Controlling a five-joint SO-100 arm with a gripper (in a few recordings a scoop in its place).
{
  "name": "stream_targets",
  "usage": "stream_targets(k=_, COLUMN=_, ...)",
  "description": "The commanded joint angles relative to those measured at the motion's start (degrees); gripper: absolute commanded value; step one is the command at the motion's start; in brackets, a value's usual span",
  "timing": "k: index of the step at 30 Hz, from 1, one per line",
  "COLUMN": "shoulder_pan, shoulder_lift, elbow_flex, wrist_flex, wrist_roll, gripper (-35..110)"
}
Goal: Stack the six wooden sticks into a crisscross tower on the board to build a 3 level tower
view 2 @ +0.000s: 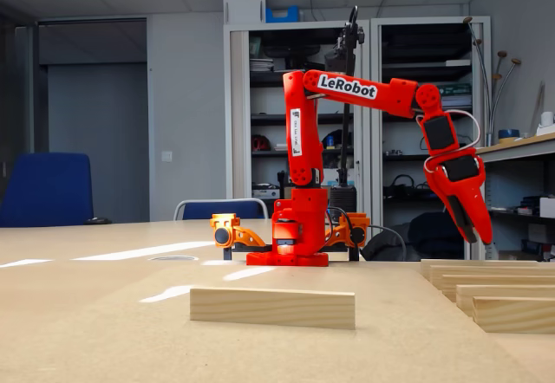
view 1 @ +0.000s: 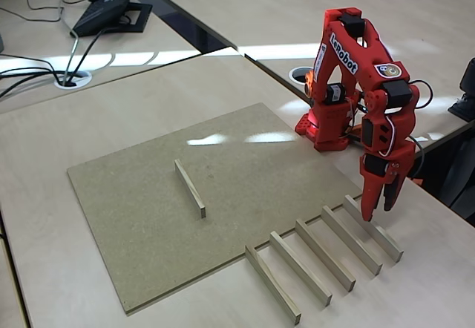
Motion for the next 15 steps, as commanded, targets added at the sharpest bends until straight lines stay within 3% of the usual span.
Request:
stream_targets(k=1, shoulder_pan=-1.05, shoulder_lift=2.02, elbow_flex=1.49, wrist_flex=-2.37, wrist_roll=1.23, gripper=24)
stream_targets(k=15, shoulder_pan=-0.79, shoulder_lift=-1.76, elbow_flex=6.59, wrist_flex=-12.39, wrist_roll=1.23, gripper=23)
